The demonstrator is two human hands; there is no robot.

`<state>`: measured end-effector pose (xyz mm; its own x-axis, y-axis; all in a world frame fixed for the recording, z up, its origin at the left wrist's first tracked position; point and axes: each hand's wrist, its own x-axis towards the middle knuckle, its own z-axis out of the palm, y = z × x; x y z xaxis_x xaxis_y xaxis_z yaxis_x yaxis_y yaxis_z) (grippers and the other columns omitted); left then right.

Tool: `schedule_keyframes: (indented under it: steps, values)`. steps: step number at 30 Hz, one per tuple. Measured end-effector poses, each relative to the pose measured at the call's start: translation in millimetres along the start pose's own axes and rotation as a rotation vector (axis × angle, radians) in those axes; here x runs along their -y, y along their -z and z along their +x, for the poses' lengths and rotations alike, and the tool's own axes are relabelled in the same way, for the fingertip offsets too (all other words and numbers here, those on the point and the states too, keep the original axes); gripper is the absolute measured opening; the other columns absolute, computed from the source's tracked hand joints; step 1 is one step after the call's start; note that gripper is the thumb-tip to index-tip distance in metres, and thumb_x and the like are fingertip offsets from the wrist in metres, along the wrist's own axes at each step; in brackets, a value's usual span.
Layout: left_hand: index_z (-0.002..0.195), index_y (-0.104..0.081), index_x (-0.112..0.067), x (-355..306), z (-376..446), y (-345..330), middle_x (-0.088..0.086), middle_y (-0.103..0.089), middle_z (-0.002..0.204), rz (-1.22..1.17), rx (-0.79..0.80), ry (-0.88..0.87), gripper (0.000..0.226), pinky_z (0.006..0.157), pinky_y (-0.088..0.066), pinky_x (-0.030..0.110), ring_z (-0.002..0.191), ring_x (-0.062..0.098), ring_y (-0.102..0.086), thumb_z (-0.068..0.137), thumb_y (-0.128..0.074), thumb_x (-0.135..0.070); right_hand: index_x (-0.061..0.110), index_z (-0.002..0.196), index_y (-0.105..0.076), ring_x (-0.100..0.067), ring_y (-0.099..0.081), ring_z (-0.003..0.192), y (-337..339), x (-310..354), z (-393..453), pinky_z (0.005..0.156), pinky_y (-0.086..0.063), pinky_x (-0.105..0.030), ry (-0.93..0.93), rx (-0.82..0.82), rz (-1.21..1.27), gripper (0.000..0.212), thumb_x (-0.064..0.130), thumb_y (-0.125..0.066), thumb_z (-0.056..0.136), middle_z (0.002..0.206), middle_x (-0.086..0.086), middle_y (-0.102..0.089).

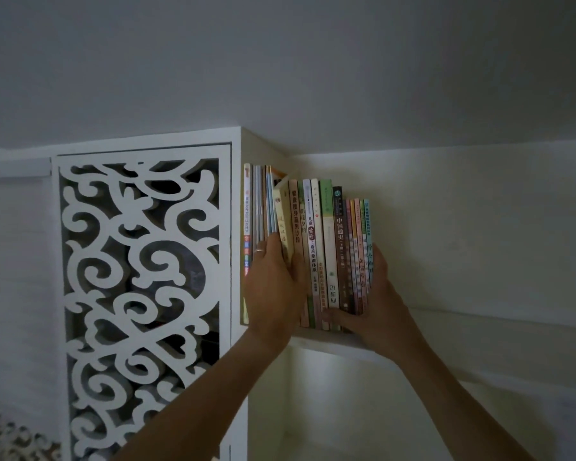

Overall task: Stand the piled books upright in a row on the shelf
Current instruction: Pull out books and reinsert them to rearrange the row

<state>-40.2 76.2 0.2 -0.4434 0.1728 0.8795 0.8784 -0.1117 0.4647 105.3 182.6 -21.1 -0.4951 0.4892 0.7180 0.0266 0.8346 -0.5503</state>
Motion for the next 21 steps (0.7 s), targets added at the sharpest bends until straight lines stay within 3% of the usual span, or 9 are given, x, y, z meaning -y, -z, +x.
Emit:
schedule_keyframes:
  steps: [2, 4, 6, 10, 13, 16, 19, 21]
  values:
    - [0.112, -0.053, -0.027, -6.9, -6.7, 3.8, -0.007, -0.061, 0.105, -0.076, -0.041, -0.004, 0.026, 0.067, -0.062, 0.029, 0.085, 0.01, -0.065, 0.098, -0.043, -0.047, 0.041, 0.158, -0.007, 0.014, -0.058, 0.112, 0.6, 4.1, 0.8, 0.083, -0.05, -0.011, -0.008, -0.012, 0.039, 0.114, 0.05, -0.084, 0.076, 0.132, 0.031, -0.051]
    - [0.111, -0.05, -0.026, -16.2, -18.7, 6.2, -0.007, -0.058, 0.103, -0.148, -0.055, -0.009, 0.025, 0.062, -0.061, 0.025, 0.083, 0.011, -0.064, 0.095, -0.044, -0.044, 0.042, 0.159, -0.008, 0.008, -0.063, 0.107, 0.9, 6.1, 1.2, 0.081, -0.054, -0.016, -0.042, -0.042, 0.07, 0.087, 0.057, -0.061, 0.092, 0.129, 0.027, -0.055]
    - [0.123, -0.047, -0.026, -21.2, -27.3, 6.2, -0.005, -0.06, 0.112, -0.142, 0.002, 0.01, 0.033, 0.066, -0.064, 0.027, 0.09, 0.012, -0.068, 0.096, -0.05, -0.044, 0.042, 0.159, -0.009, 0.002, -0.067, 0.101, 1.5, 5.2, 0.9, 0.081, -0.057, -0.02, -0.076, -0.064, 0.073, 0.073, 0.057, -0.047, 0.099, 0.13, 0.021, -0.057]
    - [0.16, -0.022, -0.031, -25.9, -20.3, 8.8, 0.001, -0.064, 0.122, 0.029, 0.096, 0.065, 0.069, 0.077, -0.066, 0.039, 0.097, 0.015, -0.069, 0.098, -0.052, -0.037, 0.038, 0.159, -0.012, 0.011, -0.06, 0.085, 5.2, 8.9, -1.9, 0.06, -0.047, -0.004, -0.148, -0.069, 0.093, 0.068, 0.052, -0.048, 0.102, 0.125, 0.014, -0.056]
    - [0.164, -0.008, -0.039, -38.2, -22.5, 20.6, 0.003, -0.062, 0.126, 0.028, 0.115, 0.087, 0.074, 0.074, -0.066, 0.043, 0.095, 0.015, -0.071, 0.097, -0.039, -0.039, 0.037, 0.158, -0.017, 0.01, -0.058, 0.077, 10.1, 11.3, -4.6, 0.052, -0.044, -0.002, -0.215, -0.088, 0.117, 0.064, 0.052, -0.045, 0.103, 0.129, 0.001, -0.061]
    - [0.165, -0.004, -0.037, -49.3, -31.3, 32.6, 0.007, -0.05, 0.141, 0.081, 0.082, 0.094, 0.073, 0.073, -0.066, 0.042, 0.097, 0.018, -0.069, 0.103, -0.042, -0.028, 0.028, 0.157, -0.023, 0.006, -0.055, 0.077, 11.2, 10.5, -6.9, 0.051, -0.044, -0.002, -0.231, -0.088, 0.075, 0.064, 0.042, -0.054, 0.103, 0.14, -0.008, -0.059]
    - [0.165, -0.007, -0.035, -57.8, -37.1, 39.9, 0.008, -0.048, 0.143, 0.074, 0.058, 0.079, 0.072, 0.073, -0.066, 0.042, 0.097, 0.018, -0.069, 0.103, -0.043, -0.028, 0.016, 0.154, -0.032, -0.01, -0.058, 0.097, 11.1, 10.0, -6.3, 0.052, -0.043, -0.002, -0.232, -0.134, 0.006, 0.065, 0.039, -0.061, 0.1, 0.141, -0.013, -0.057]
    - [0.165, -0.01, -0.035, -63.4, -39.2, 45.1, 0.008, -0.047, 0.147, 0.059, 0.052, 0.079, 0.07, 0.074, -0.066, 0.042, 0.1, 0.019, -0.069, 0.104, -0.043, -0.028, 0.011, 0.151, -0.037, -0.021, -0.059, 0.112, 10.5, 8.5, -4.4, 0.065, -0.042, -0.006, -0.221, -0.179, -0.054, 0.065, 0.039, -0.064, 0.099, 0.139, -0.017, -0.056]
